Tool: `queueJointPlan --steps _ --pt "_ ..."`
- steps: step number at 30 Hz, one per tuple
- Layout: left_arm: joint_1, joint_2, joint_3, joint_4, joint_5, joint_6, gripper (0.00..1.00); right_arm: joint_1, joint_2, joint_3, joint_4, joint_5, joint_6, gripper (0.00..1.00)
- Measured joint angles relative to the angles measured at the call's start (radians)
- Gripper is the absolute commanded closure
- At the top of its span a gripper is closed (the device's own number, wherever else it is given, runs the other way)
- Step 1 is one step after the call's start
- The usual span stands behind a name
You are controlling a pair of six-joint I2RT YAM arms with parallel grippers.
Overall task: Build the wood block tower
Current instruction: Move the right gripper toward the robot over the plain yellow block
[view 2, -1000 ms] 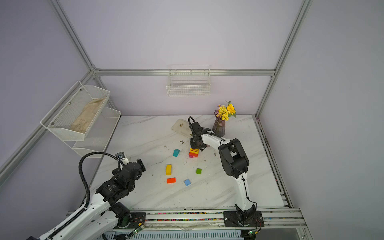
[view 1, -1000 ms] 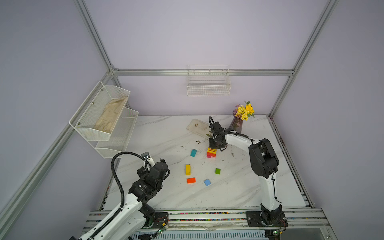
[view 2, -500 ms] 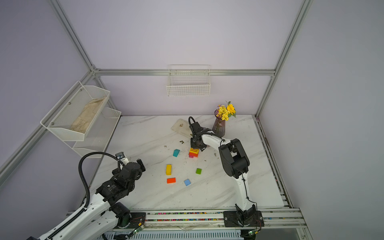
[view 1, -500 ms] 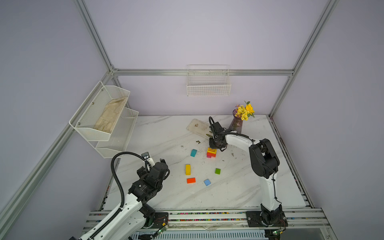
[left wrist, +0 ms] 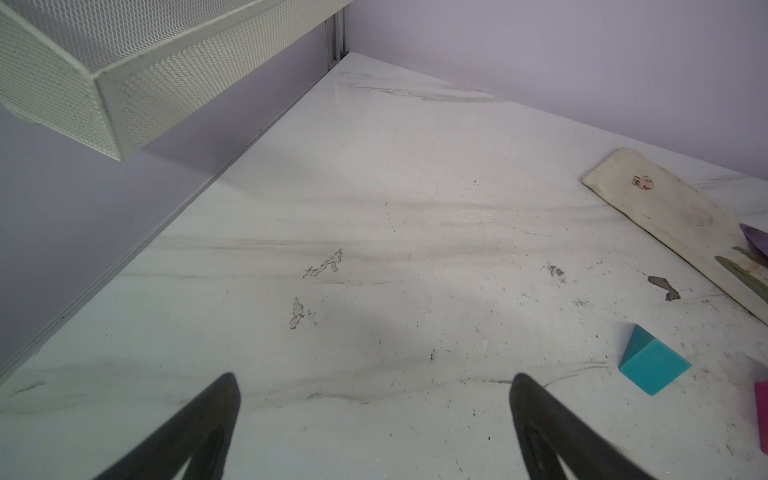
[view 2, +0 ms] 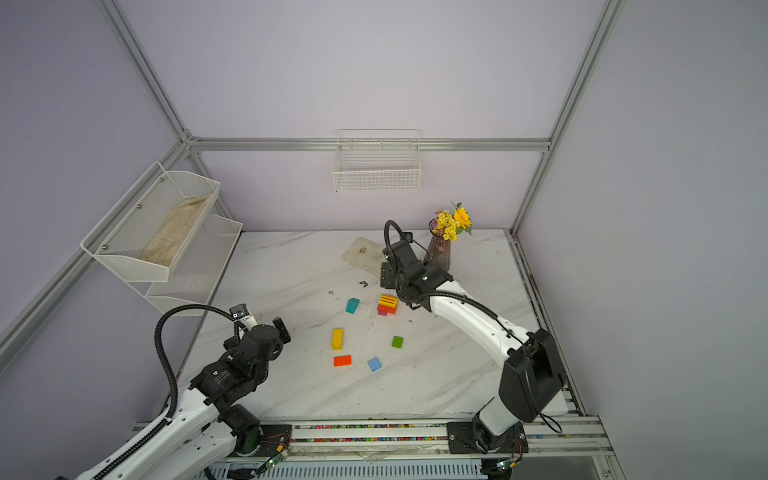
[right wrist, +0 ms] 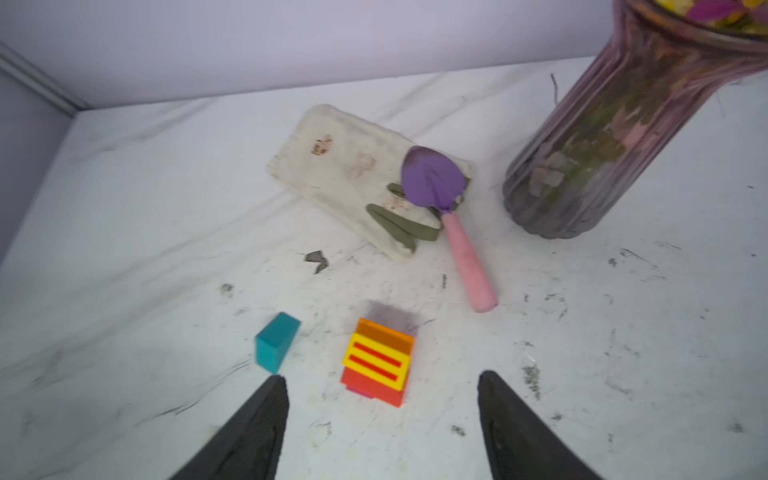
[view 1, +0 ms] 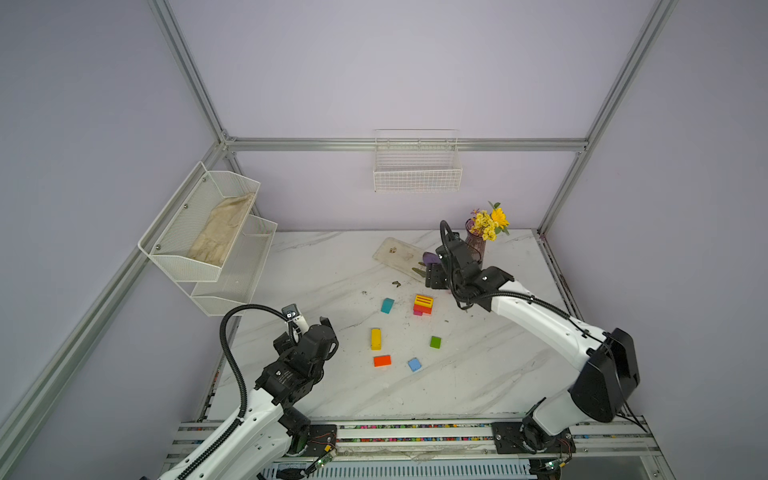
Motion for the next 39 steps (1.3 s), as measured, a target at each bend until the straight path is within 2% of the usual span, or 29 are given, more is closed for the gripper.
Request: queueJointPlan --steps 2,5,8,12,18,25,39 --pt "0.000 -0.002 0.000 0.000 0.005 0.000 0.00 0.117 -0.025 -0.048 0.062 0.014 0.014 0.19" --pt "0.000 -0.009 0.000 0.000 0.010 0.000 0.00 0.249 0.026 -0.080 0.124 0.022 0.033 0.17" --pt "0.000 -0.024 0.000 0.000 0.015 0.001 0.00 0.348 0.126 -0.081 0.169 0.050 0.042 0.16" --pt "0.000 -0.055 -0.011 0.002 0.019 0.002 0.00 0.425 0.231 -0.093 0.214 0.074 0.059 0.14" --pt "0.000 -0.086 -0.021 0.000 0.026 0.003 0.00 0.436 0.347 -0.097 0.234 0.089 0.087 0.14" --pt "0.000 -0.088 -0.021 0.000 0.031 0.003 0.00 0.442 0.494 -0.017 0.223 0.104 0.108 0.14" --pt "0.000 -0.088 -0.021 0.000 0.033 0.003 0.00 0.436 0.503 -0.047 0.204 0.193 0.154 0.23"
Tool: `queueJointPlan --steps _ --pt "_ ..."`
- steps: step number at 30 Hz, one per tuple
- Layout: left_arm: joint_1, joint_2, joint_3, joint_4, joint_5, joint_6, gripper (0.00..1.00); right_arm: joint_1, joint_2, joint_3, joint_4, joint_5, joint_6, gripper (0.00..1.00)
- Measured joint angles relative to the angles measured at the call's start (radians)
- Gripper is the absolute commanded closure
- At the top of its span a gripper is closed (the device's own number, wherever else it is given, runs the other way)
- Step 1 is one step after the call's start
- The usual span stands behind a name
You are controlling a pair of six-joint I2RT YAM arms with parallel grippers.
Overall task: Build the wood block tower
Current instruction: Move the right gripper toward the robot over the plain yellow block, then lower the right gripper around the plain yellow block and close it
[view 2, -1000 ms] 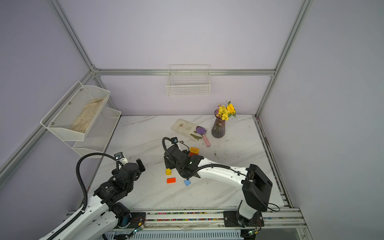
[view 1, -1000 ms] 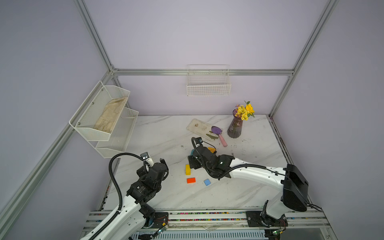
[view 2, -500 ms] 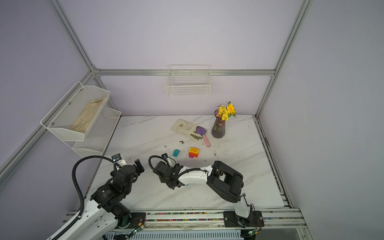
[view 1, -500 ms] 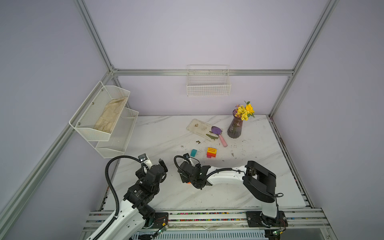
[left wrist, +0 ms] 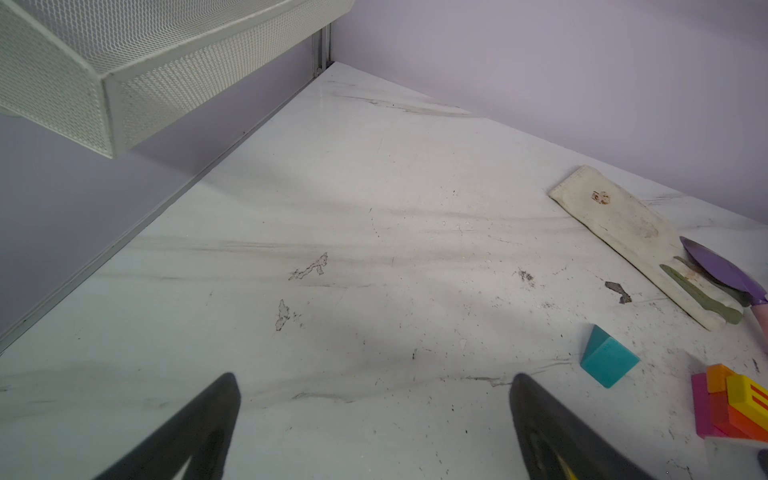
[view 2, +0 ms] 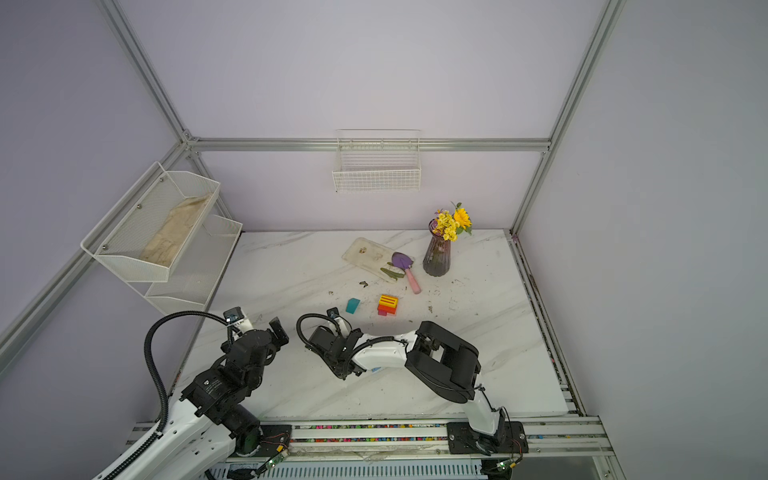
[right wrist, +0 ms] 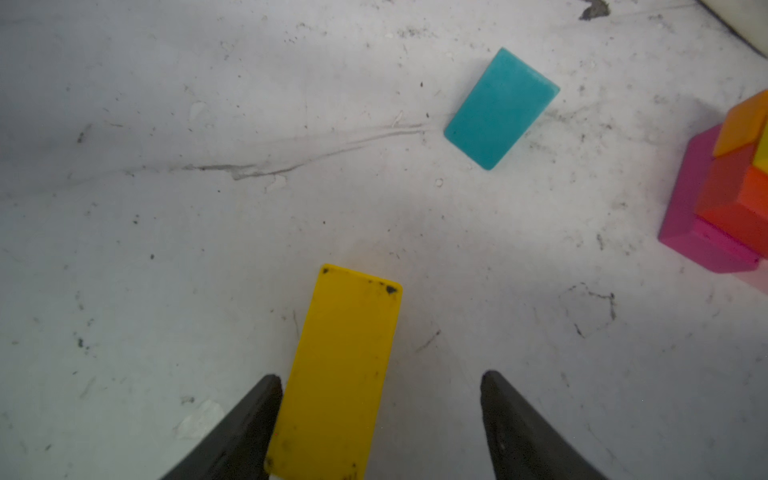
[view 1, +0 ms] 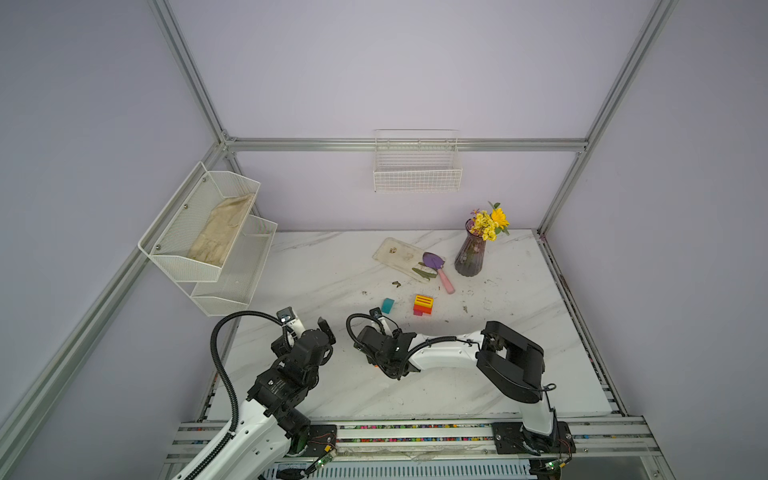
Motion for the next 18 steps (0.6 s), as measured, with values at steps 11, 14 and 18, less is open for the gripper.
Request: queueJointPlan --steps 11,14,18 --pt "0.000 0.000 0.000 0.000 0.001 0.000 0.00 -0.074 -0.077 -0.111 -0.001 0.018 0.023 0.24" --pt "0.000 0.000 0.000 0.000 0.001 0.000 0.00 -0.099 -0.095 -0.135 -0.001 0.018 0.030 0.23" --pt "0.000 0.000 0.000 0.000 0.001 0.000 0.00 -0.111 -0.109 -0.146 0.004 0.009 0.034 0.19"
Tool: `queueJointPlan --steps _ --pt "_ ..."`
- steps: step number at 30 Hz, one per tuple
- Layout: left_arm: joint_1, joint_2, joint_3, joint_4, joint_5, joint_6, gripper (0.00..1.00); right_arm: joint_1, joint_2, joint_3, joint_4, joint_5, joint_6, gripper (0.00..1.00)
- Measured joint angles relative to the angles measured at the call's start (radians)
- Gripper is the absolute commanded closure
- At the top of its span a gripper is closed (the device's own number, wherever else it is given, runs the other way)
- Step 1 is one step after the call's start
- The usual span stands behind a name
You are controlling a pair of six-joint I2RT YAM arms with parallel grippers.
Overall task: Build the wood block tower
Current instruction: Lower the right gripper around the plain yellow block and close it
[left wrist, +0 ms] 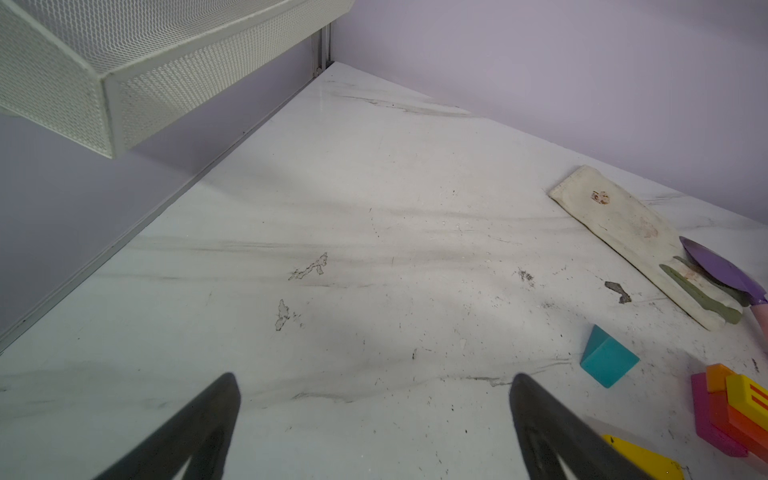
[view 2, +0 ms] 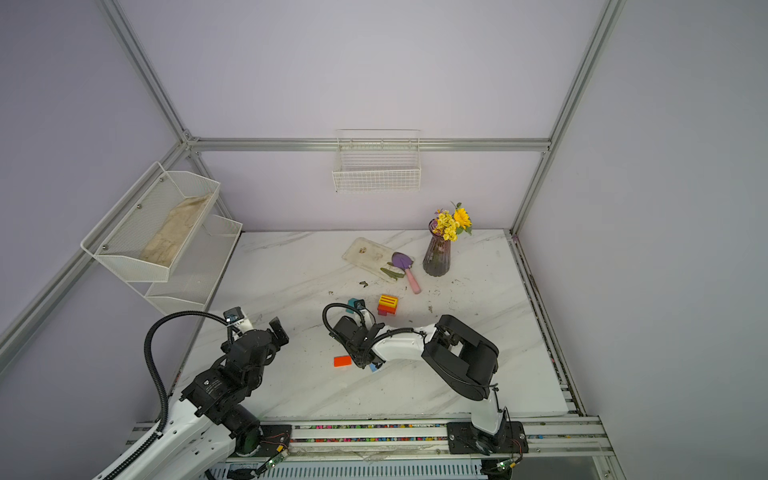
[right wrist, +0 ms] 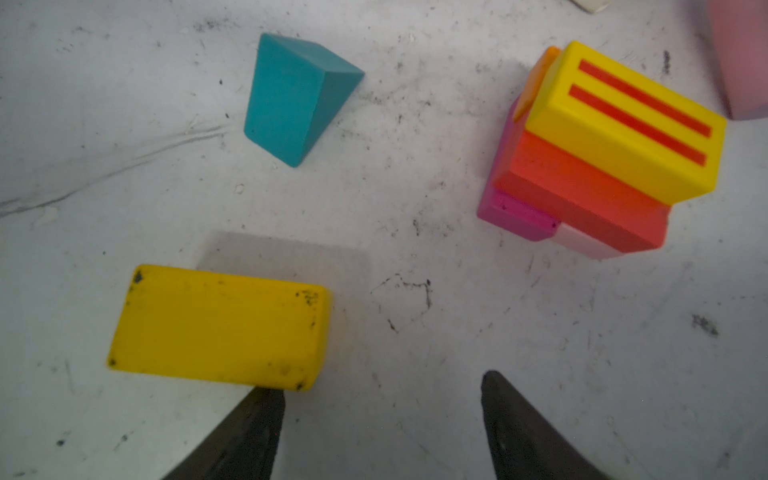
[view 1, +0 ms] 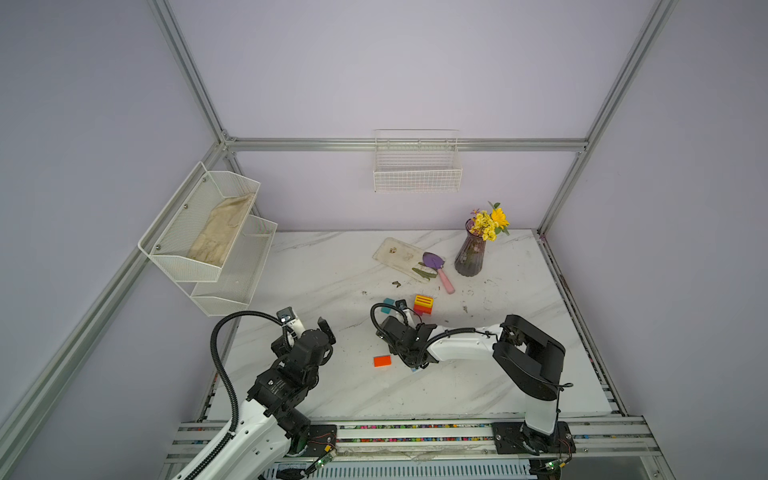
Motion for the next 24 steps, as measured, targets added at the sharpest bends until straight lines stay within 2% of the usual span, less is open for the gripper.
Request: queueJointPlan --steps 9,19,24 --pt "0.000 -0.001 0.000 0.000 0.000 0.000 0.00 0.017 -0.020 -0.019 0.074 -0.082 0.024 0.03" --pt "0.000 -0.006 0.000 0.000 0.005 0.000 0.00 0.024 0.089 0.153 0.030 -0.063 0.085 0.03" --pt "0.000 -0.011 -0.008 -0.001 0.007 0.000 0.00 0.024 0.137 0.193 -0.014 -0.034 0.113 0.14"
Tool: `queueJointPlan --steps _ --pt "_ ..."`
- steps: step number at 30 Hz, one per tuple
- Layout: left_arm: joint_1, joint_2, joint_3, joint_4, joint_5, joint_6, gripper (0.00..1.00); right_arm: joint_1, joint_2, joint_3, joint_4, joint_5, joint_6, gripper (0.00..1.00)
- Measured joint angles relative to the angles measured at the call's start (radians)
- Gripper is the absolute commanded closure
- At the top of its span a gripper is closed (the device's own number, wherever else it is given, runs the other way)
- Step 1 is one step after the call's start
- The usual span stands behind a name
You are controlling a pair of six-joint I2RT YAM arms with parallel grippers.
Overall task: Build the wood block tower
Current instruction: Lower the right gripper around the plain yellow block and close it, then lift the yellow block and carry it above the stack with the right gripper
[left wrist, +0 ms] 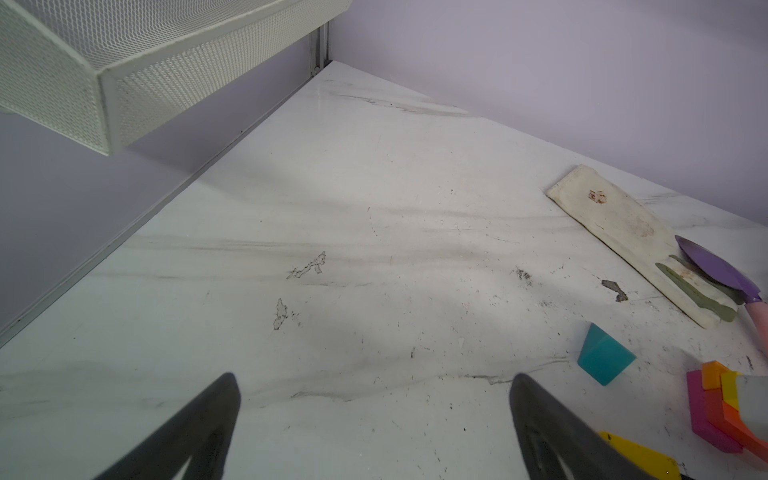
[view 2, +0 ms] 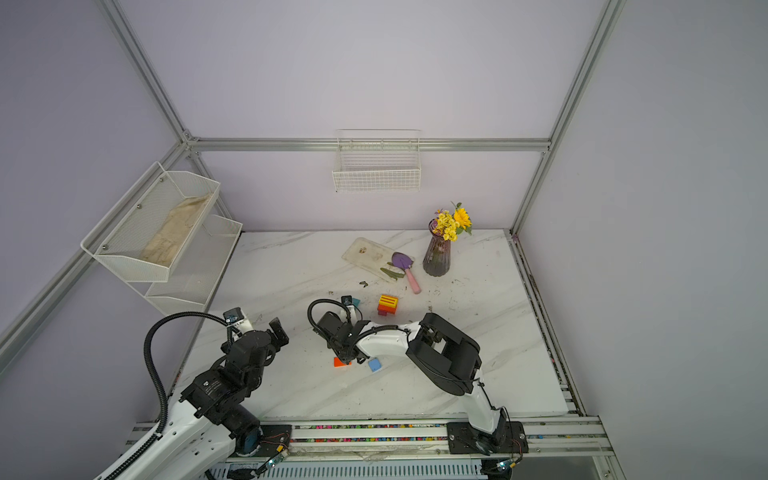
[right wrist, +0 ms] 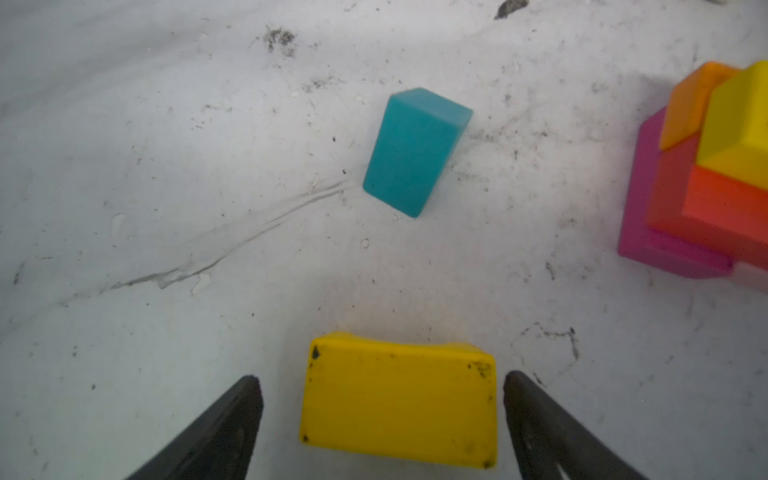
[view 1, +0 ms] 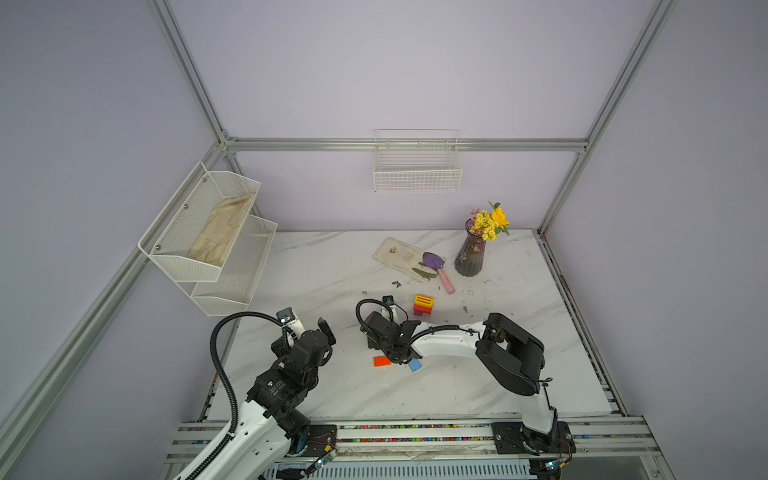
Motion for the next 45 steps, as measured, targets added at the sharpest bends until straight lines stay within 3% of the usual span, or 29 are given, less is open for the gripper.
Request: queueJointPlan --steps 5,15,19,33,38,45 --pt "0.000 0.000 -0.002 0.000 0.000 0.000 0.00 0.000 0.011 0.002 -0.030 0.022 0.018 0.23" --pt "0.000 0.001 -0.002 0.001 0.011 0.013 0.00 0.000 0.029 0.037 -0.047 0.044 0.019 0.23" --pt "0.000 0.004 -0.002 0.001 0.015 0.015 0.00 0.000 0.051 0.063 -0.051 0.053 0.019 0.36" --pt "0.000 0.008 -0.002 0.002 0.023 0.022 0.00 -0.012 -0.008 0.059 -0.107 0.116 0.016 0.54" --pt "0.000 0.009 -0.002 0.005 0.027 0.023 0.00 -0.075 -0.126 0.053 -0.137 0.159 0.028 0.72" --pt "0.000 0.007 -0.002 0.008 0.033 0.023 0.00 -0.209 -0.155 0.103 -0.261 0.196 0.093 0.73"
